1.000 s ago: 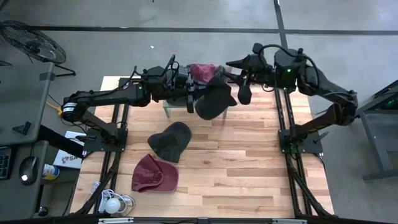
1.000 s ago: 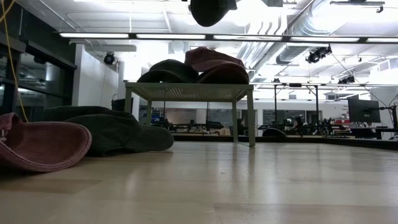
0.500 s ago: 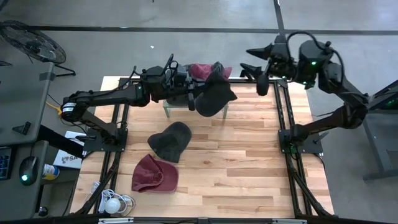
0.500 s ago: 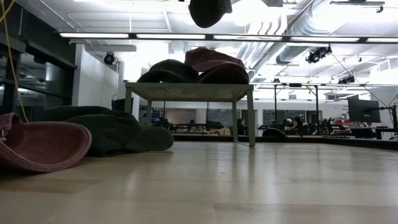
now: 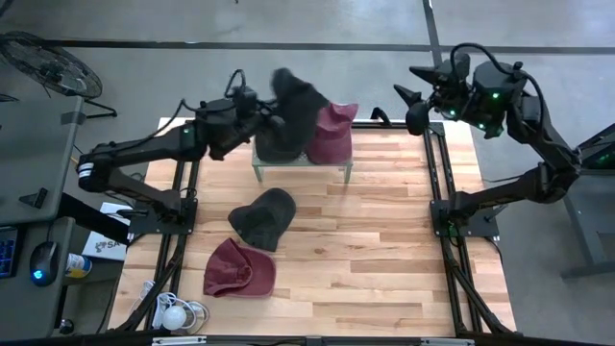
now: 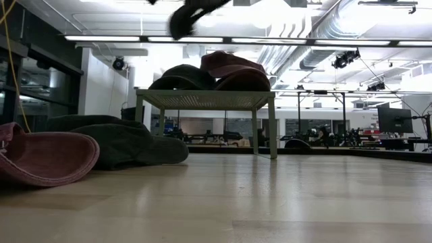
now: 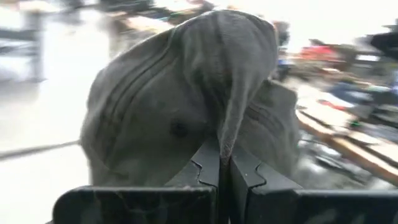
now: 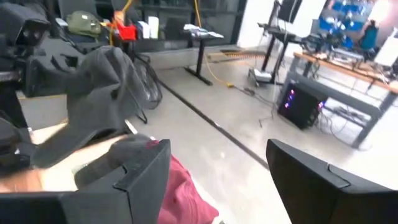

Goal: Pick & Place hat
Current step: Stack the left black cap on the red cap on the shelf

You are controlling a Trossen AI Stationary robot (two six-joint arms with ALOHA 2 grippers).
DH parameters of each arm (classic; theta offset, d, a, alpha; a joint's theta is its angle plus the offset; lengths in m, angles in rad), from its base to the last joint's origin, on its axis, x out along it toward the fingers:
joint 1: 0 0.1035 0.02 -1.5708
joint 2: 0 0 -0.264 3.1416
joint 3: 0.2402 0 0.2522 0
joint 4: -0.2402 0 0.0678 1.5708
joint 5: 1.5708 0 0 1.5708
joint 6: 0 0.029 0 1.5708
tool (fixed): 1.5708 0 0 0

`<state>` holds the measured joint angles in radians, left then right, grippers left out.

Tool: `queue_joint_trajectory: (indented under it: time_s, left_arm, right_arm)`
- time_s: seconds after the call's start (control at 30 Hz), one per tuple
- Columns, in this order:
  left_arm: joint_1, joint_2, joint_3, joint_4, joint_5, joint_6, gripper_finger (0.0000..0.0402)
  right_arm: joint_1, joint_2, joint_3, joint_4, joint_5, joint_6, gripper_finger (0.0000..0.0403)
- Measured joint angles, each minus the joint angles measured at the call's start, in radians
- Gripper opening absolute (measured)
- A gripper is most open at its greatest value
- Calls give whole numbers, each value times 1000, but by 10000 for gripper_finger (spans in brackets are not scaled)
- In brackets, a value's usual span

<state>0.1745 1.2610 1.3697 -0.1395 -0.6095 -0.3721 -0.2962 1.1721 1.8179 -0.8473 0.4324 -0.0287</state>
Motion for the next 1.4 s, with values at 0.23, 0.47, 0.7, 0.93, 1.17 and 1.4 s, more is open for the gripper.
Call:
queue_joint_trajectory:
  time_s: [0.23,0.47,0.7,0.93,1.17,1.4]
  left_arm:
    - [2,-35,0,-251,-226,-222,0]
    - [33,10,1,-341,-287,-423,0]
    - [43,84,0,-358,-295,-472,0]
    - [62,109,1,-397,-279,-526,0]
    - [61,124,1,-435,-291,-554,0]
    - [61,171,-4,-444,-284,-561,0]
  right_arm:
    - [-45,0,0,-39,4,64,258]
    - [-60,14,0,-56,4,107,258]
    - [-60,41,0,-69,3,109,258]
    - [-60,51,0,-114,3,129,258]
    - [-60,52,0,-116,3,137,258]
    - [-60,52,0,-116,-8,134,258]
